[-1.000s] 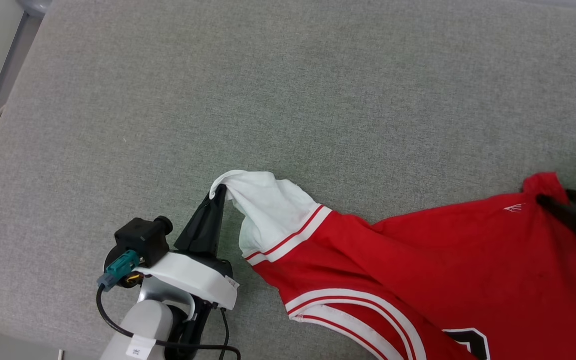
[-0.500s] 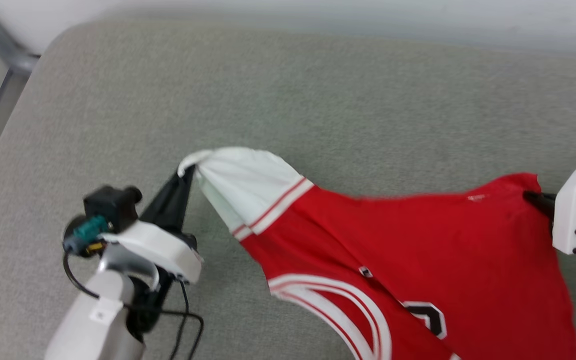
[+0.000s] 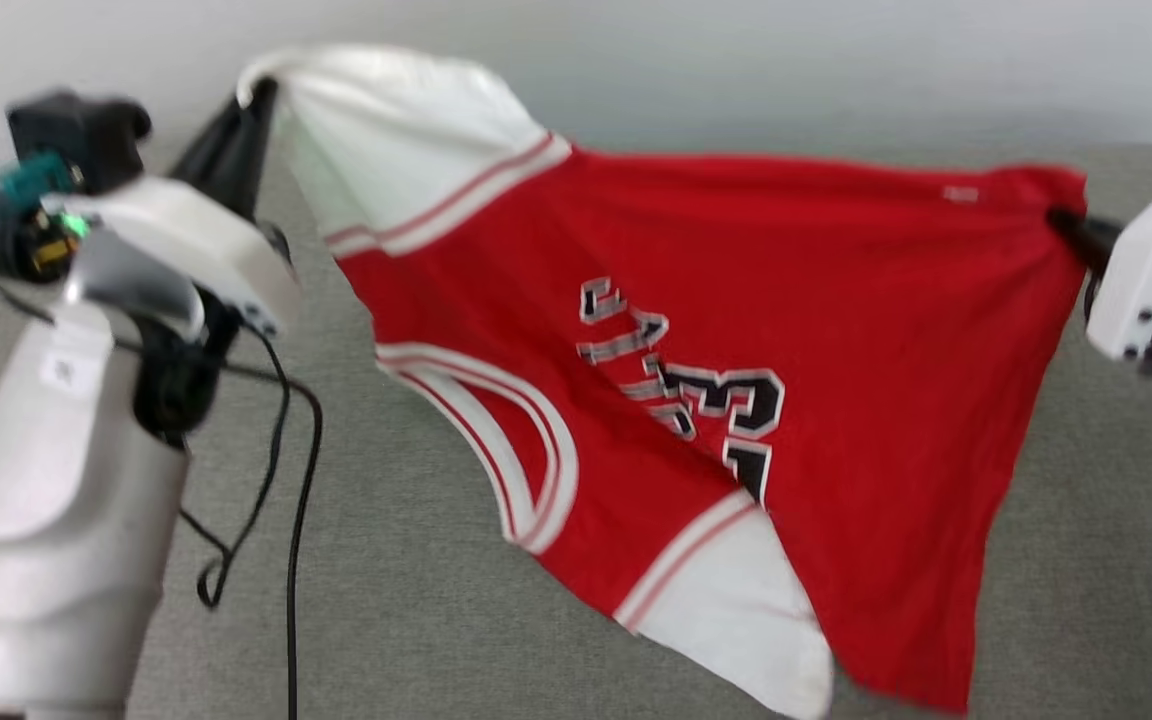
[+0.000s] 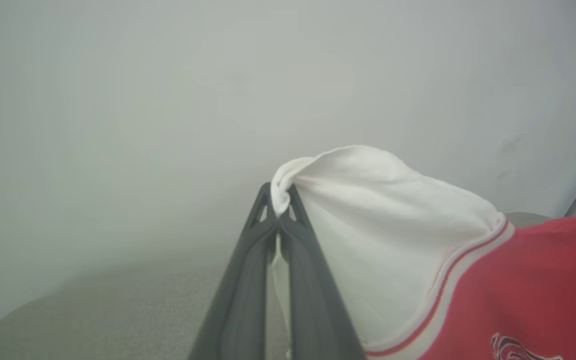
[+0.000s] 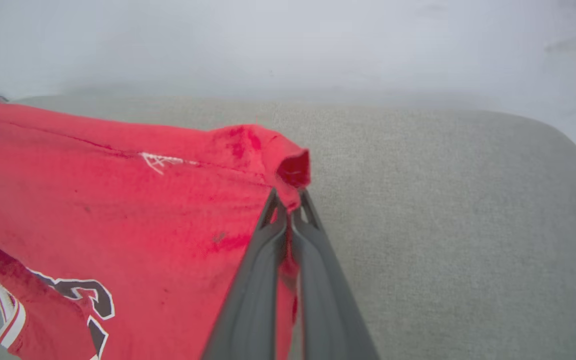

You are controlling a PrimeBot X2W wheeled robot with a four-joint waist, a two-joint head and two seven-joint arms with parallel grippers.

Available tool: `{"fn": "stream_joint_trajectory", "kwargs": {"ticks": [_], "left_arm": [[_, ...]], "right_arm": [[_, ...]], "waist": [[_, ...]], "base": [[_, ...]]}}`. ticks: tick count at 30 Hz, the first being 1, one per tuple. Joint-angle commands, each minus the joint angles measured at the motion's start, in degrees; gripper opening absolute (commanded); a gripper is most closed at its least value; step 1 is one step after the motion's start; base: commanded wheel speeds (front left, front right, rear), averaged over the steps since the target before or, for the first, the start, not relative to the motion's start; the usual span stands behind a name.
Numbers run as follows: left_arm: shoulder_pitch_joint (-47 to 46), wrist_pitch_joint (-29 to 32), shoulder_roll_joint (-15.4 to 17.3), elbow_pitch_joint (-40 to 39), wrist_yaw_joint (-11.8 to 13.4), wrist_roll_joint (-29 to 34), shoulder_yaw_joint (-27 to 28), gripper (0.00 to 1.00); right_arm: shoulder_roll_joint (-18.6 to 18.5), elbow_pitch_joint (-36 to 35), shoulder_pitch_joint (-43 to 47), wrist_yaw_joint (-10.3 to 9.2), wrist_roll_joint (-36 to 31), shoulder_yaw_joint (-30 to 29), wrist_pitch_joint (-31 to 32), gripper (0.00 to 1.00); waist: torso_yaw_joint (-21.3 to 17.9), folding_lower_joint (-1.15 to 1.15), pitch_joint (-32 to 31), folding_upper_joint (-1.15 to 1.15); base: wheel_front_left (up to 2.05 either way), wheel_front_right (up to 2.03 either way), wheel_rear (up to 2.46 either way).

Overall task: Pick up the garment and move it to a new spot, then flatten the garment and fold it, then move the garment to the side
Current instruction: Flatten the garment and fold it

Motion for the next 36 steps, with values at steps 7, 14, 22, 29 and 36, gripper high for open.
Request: {"fn": "stream_joint_trajectory", "kwargs": {"ticks": [7, 14, 22, 29, 36], "left_arm": [[-15.7, 2.4, 1.0, 6.5, -0.6, 0.1, 0.0, 0.0], [-31.9, 1.4, 2.6, 11.6, -0.2, 2.6, 0.2, 0.0], [-46.4, -0.4, 4.4, 15.0, -0.4, 4.9, -0.1, 0.0], [-52.4, -2.0, 5.0, 18.7, -0.7, 4.5, 0.2, 0.0], [-49.4, -3.3, 4.3, 23.2, -1.2, 1.6, 0.3, 0.0]], "right_arm": [[1.5, 2.9, -13.1, -0.04, -3.4, -1.7, -4.6, 0.0], [2.9, 5.6, -27.9, -0.05, -6.7, -4.7, -9.6, 0.0], [3.8, 8.9, -43.3, -0.06, -10.4, -7.4, -15.3, 0.0], [4.7, 13.9, -52.1, -0.06, -11.5, -5.7, -18.8, 0.0], [5.8, 19.0, -51.2, -0.05, -9.6, -1.5, -21.7, 0.0]], "waist": [[-1.6, 0.0, 4.2, 0.0], [-1.9, 0.0, 11.0, 0.0], [-1.6, 0.0, 19.6, 0.0], [-1.4, 0.0, 26.2, 0.0], [-1.0, 0.0, 29.2, 0.0]], "base": [[0.0, 0.0, 0.0], [0.0, 0.0, 0.0], [0.0, 0.0, 0.0], [0.0, 0.0, 0.0], [0.0, 0.0, 0.0]]}}
